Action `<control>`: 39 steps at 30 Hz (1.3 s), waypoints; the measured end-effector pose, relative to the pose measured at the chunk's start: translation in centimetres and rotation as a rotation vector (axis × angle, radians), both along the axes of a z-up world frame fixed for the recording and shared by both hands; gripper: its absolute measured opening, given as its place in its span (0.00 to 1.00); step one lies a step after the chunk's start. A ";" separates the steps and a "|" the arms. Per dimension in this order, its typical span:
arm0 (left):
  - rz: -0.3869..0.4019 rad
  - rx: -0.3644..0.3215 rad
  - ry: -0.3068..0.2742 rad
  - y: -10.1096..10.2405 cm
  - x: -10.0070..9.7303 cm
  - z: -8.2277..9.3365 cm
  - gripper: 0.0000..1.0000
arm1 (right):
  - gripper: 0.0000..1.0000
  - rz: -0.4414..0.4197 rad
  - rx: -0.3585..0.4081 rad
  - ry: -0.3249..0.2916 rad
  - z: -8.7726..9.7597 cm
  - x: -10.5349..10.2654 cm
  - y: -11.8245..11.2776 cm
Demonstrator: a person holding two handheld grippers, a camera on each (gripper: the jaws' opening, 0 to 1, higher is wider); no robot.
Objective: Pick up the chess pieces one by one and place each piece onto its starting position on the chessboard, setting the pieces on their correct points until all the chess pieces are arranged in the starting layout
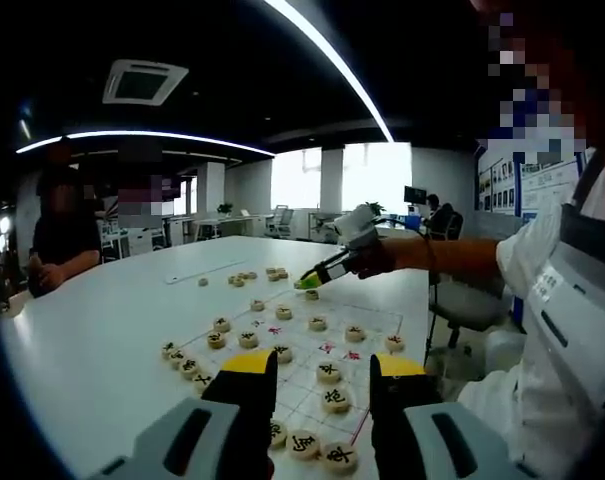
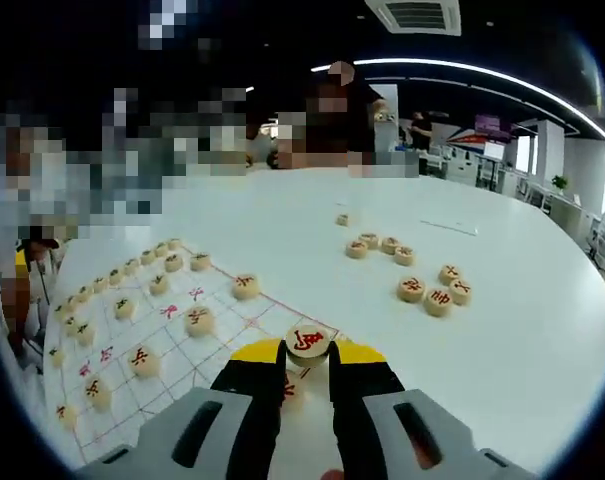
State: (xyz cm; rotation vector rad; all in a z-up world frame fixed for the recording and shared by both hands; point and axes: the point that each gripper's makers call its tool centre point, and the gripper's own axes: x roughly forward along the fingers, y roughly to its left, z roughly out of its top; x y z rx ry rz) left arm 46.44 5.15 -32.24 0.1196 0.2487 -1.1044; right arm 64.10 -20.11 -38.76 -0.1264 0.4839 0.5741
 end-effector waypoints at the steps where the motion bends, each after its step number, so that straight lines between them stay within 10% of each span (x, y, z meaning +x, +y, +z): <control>1: 0.000 0.000 0.000 0.0 0.0 0.0 0.38 | 0.19 0.000 0.001 0.003 0.0 0.0 0.0; 26: 0.001 0.004 0.006 0.0 0.1 -0.2 0.38 | 0.20 -0.032 0.001 0.037 -0.8 0.3 -0.3; 39: 0.002 -0.002 -0.001 0.0 0.1 0.1 0.38 | 0.39 -0.143 0.016 -0.045 1.0 1.5 -3.4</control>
